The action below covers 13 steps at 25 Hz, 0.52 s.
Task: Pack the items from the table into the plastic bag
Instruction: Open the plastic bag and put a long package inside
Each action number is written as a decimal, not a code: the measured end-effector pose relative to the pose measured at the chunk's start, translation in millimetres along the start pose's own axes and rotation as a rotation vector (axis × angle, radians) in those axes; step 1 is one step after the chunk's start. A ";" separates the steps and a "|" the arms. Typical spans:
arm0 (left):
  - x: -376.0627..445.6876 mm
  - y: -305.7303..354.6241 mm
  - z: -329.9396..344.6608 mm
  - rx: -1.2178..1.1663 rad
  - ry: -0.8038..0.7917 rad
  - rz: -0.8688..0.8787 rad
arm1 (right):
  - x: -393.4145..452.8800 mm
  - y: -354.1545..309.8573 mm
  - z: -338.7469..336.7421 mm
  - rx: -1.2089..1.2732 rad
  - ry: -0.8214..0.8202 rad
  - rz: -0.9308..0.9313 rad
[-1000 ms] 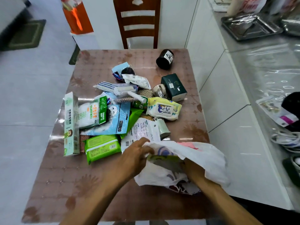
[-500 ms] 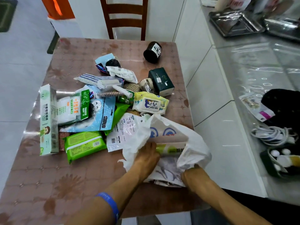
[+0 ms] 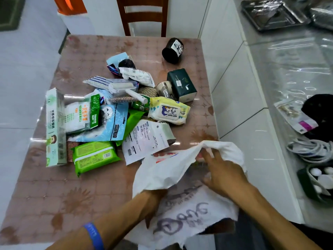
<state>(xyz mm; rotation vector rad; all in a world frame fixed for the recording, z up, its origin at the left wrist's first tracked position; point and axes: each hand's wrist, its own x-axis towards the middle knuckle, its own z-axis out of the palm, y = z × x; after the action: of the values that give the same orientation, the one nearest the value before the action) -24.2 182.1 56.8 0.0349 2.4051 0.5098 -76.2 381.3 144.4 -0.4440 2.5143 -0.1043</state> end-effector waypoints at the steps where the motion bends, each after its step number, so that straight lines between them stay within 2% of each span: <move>1: -7.7 -11.0 -1.6 0.117 -0.071 0.055 | 0.5 8.1 -7.4 -0.080 -0.039 0.031; 3: -12.4 -21.2 -14.1 0.351 -0.346 0.084 | -1.9 5.0 -23.4 -0.172 -0.200 0.042; 4: -18.4 -20.6 -34.5 0.446 -0.477 0.106 | -6.1 -1.1 -34.3 -0.214 -0.202 0.011; 5: -25.4 -17.8 -53.0 0.327 -0.470 0.112 | -7.8 -12.5 -48.7 -0.272 -0.143 -0.007; 6: -35.1 -15.7 -71.2 0.104 -0.428 0.145 | -11.4 -21.9 -61.0 -0.311 -0.094 -0.069; 8: -64.8 -23.0 -104.3 -0.450 -0.336 0.225 | -19.8 -44.2 -80.0 -0.208 -0.042 -0.269; 10: -90.4 -50.3 -123.4 -0.914 -0.155 0.183 | -17.7 -67.8 -91.5 0.100 -0.053 -0.422; 12: -94.7 -106.0 -125.7 -1.097 0.256 -0.037 | -6.4 -94.6 -84.9 0.281 -0.091 -0.503; 13: -87.3 -138.3 -124.0 -1.068 0.472 -0.226 | -1.4 -105.1 -75.1 0.271 -0.122 -0.510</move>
<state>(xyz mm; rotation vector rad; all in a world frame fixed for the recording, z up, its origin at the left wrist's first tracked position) -19.0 -2.7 145.9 -0.8833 2.1905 1.7533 -86.4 281.1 225.3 -0.9337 2.1722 -0.5862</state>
